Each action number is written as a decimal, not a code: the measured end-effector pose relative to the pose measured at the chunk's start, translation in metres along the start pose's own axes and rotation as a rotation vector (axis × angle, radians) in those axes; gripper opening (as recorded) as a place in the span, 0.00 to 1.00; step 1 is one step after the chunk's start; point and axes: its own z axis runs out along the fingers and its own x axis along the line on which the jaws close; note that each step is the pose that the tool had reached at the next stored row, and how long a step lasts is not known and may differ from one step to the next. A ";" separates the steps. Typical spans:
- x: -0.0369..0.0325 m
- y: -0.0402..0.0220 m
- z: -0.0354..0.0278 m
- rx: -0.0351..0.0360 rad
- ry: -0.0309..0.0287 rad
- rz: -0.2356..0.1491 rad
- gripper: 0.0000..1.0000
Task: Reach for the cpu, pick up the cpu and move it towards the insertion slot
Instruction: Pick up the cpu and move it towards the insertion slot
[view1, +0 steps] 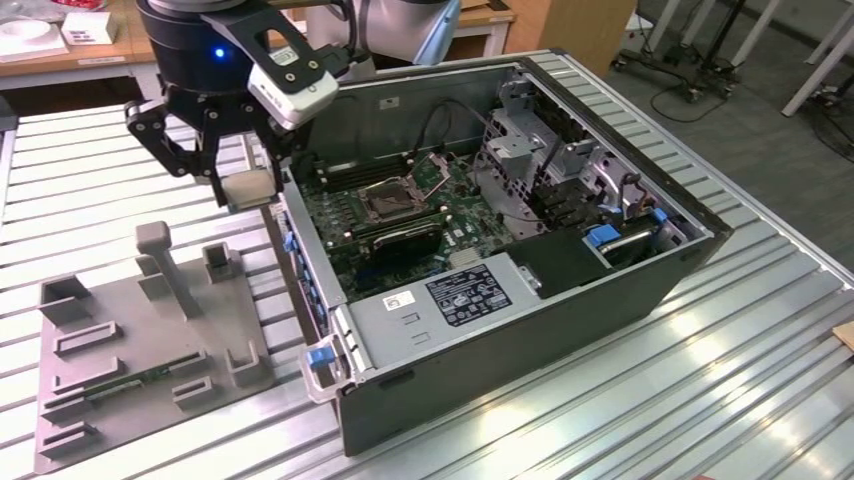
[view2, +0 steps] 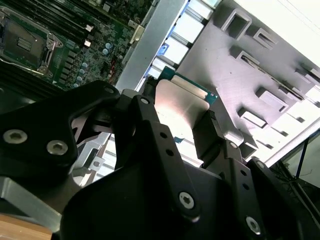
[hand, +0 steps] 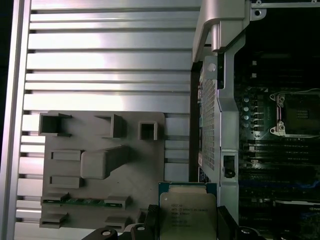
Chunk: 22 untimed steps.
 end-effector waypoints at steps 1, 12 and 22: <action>-0.0011 0.0000 0.0000 0.0000 0.0000 0.000 0.54; -0.0042 -0.0001 0.0000 0.0000 0.0000 0.000 0.54; -0.0070 -0.0001 0.0001 -0.0001 -0.0001 0.000 0.54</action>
